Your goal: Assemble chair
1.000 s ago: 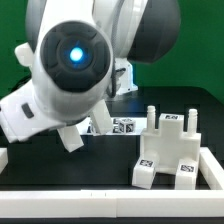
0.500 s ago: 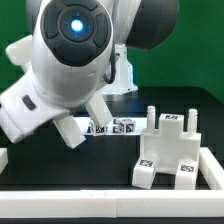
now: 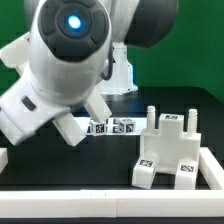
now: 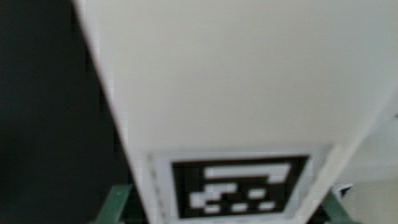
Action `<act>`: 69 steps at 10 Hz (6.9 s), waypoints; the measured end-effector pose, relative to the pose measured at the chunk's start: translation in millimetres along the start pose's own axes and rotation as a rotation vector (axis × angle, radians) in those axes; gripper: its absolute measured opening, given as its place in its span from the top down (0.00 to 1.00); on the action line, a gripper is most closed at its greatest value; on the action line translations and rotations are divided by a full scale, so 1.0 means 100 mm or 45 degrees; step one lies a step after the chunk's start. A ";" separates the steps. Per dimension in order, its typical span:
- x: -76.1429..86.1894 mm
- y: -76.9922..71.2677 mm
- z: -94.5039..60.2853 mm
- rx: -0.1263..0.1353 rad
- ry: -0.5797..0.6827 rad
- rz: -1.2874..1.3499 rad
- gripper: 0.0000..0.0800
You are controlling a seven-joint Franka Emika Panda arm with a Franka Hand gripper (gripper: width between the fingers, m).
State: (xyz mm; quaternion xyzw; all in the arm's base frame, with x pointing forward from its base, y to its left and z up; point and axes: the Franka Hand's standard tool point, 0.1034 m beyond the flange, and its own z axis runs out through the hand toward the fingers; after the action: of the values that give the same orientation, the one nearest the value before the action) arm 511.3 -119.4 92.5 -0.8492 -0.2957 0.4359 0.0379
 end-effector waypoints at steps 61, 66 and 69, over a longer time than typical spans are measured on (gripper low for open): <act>-0.32 -0.05 -0.07 1.025 -0.194 1.031 0.19; -0.35 -0.02 -0.06 1.126 -0.162 1.066 0.19; -0.26 0.02 0.00 1.199 -0.210 1.183 0.19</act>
Offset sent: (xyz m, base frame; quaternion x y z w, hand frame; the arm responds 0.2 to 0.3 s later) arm 0.0000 0.0000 0.0000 0.0000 0.0000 0.1938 0.9810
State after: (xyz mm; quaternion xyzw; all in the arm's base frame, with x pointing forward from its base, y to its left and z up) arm 500.4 -134.8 110.8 -0.7451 0.3210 0.5529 0.1901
